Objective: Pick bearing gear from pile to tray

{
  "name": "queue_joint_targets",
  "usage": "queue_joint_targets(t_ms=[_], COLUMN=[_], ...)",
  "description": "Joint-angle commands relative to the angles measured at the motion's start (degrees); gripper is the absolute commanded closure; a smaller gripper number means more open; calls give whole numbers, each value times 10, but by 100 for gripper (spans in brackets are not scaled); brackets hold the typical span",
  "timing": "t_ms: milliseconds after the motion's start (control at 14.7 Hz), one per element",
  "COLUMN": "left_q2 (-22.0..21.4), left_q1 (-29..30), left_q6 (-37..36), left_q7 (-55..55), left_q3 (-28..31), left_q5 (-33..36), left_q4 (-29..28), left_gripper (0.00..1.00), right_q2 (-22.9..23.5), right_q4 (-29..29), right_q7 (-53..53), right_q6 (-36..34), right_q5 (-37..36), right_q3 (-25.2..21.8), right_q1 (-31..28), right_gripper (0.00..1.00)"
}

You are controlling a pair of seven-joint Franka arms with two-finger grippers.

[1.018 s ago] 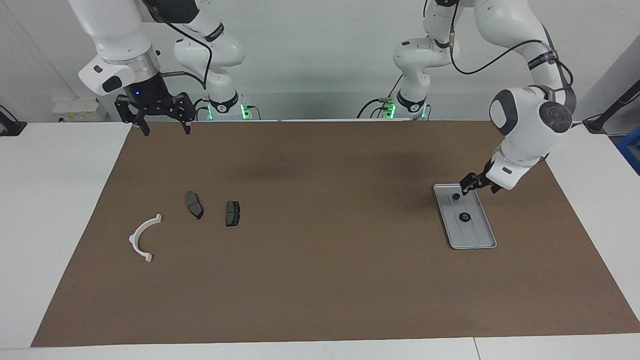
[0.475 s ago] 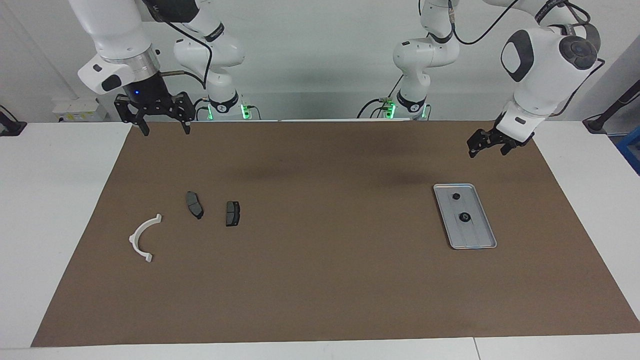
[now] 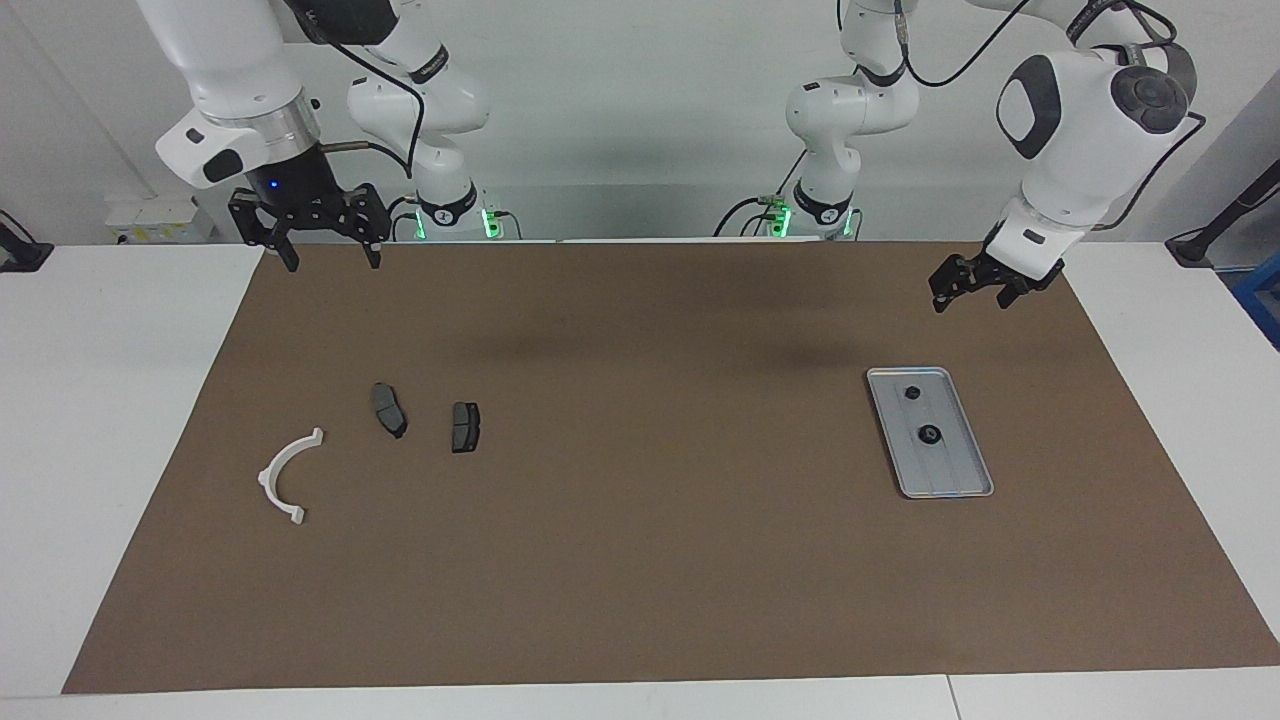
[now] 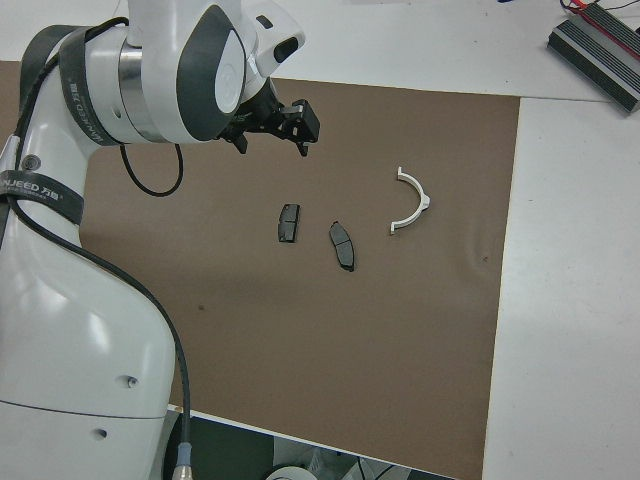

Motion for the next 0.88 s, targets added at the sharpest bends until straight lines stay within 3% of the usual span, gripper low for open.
queue_joint_targets(t_ms=[0,475,814], left_q2=[0,-4,-7], left_q1=[-16,-30,-27], left_q6=[-18,-86,-84], left_q7=[7,6,7], left_q3=[15,30,26], left_q5=[-3,-6,-6], left_q4=[15,82,83], left_gripper=[0,0,0], right_q2=[-3,-3,-3], right_q4=[1,1,0], right_q7=[7,7,8], right_q6=[-2,-2,-2], right_q5=[13,12,12], right_q3=[1,2,2], right_q1=[-3,-2,-2], right_gripper=[0,0,0])
